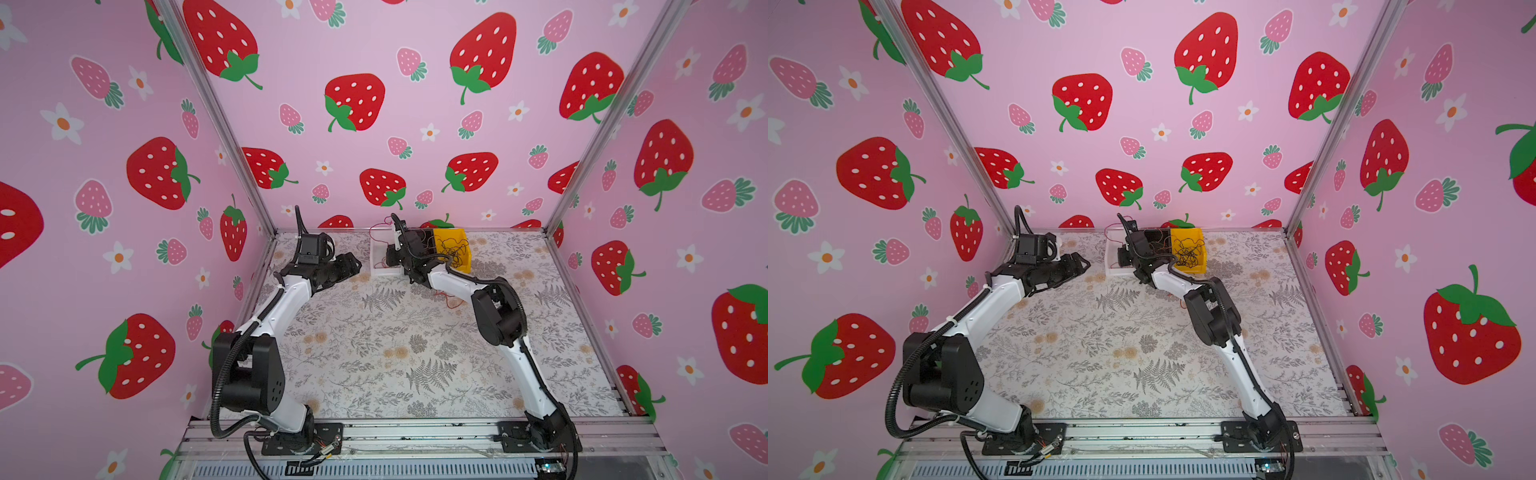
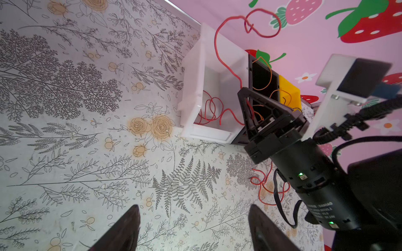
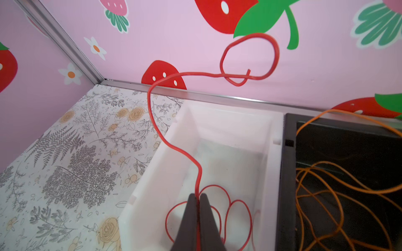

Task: Untangle the cables
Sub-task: 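Lower the red wire into the white bin with the right gripper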

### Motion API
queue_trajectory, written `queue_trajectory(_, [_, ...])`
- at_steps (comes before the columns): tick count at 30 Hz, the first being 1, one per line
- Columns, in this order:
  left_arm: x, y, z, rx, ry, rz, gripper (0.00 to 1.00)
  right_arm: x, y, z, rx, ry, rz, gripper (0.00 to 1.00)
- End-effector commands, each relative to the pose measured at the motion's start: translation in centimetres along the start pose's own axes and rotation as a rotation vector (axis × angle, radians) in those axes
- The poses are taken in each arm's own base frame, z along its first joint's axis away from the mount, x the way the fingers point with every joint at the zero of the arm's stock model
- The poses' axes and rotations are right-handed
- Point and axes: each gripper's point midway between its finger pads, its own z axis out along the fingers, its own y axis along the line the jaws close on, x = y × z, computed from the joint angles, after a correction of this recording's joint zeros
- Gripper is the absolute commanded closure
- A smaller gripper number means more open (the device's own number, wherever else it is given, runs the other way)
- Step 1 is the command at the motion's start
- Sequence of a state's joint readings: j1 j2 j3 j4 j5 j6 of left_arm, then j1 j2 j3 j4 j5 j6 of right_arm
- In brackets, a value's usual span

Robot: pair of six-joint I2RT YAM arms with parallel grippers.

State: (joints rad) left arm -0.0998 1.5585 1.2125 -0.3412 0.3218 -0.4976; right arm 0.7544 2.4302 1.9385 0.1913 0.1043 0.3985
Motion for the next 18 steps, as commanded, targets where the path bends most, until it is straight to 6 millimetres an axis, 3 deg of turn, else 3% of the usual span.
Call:
queue_trajectory(1, [-0.7, -0.2, -0.5, -0.002, -0.020, 0.007, 0.20, 0.4, 0.5, -0.1, 0.015, -0.001, 0.036, 1.00])
queue_trajectory(12, [-4.4, -0.8, 1.2, -0.030, -0.045, 0.049, 0.16, 1.2, 0.8, -0.6, 0.044, 0.032, 0.038, 0.66])
queue_trajectory(15, [-5.7, -1.0, 2.2, -0.032, -0.055, 0.057, 0.15, 0.5, 1.4, -1.0, 0.013, 0.014, 0.026, 0.61])
queue_trajectory(18, [-7.3, -1.5, 3.1, -0.023, -0.073, 0.072, 0.14, -1.4, 2.0, -2.2, -0.006, -0.039, 0.008, 0.54])
